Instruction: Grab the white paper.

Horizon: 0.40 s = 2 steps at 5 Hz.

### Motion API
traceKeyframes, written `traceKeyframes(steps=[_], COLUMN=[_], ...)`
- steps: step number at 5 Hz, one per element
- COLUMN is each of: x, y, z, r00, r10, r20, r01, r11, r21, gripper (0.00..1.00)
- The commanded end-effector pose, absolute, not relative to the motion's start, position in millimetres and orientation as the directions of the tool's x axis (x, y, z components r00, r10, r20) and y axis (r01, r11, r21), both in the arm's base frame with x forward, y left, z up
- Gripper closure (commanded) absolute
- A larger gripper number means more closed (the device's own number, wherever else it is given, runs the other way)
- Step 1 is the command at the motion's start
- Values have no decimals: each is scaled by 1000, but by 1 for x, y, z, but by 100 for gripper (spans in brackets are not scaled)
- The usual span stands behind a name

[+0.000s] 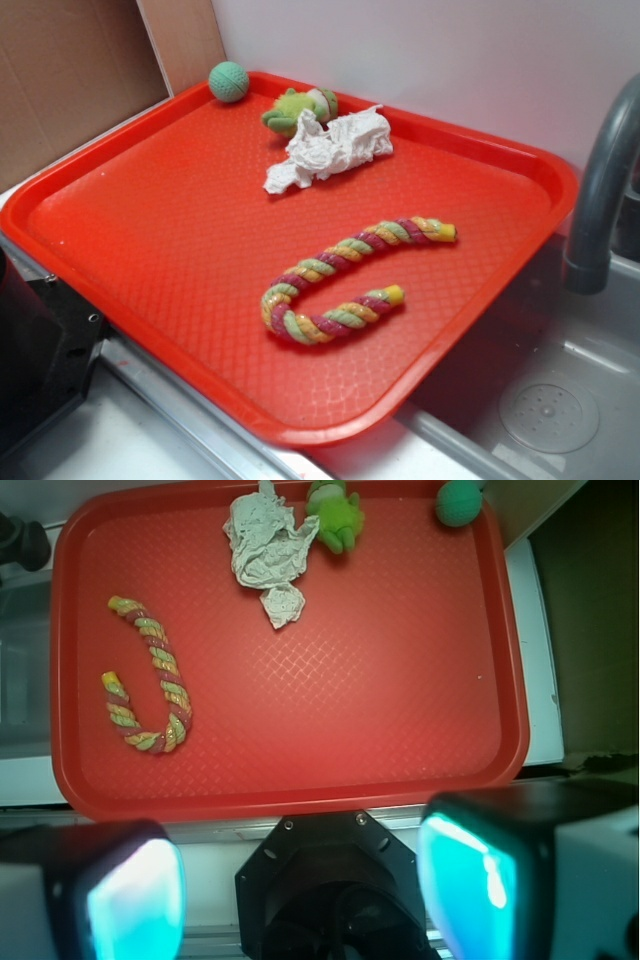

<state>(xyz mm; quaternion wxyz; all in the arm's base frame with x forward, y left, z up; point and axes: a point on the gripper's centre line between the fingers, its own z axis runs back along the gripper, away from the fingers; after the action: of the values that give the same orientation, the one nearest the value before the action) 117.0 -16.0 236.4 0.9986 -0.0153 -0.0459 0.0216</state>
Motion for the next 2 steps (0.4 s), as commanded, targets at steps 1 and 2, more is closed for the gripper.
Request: traceKeyframes(steps=[1,2], x=[117,167], y=[-16,-3], z=[236,186], r00=[995,962], r10=[45,267], r20=[91,-57], r01=[-42,-249], r11=[999,943], r21=[-33,219], gripper=[0,0])
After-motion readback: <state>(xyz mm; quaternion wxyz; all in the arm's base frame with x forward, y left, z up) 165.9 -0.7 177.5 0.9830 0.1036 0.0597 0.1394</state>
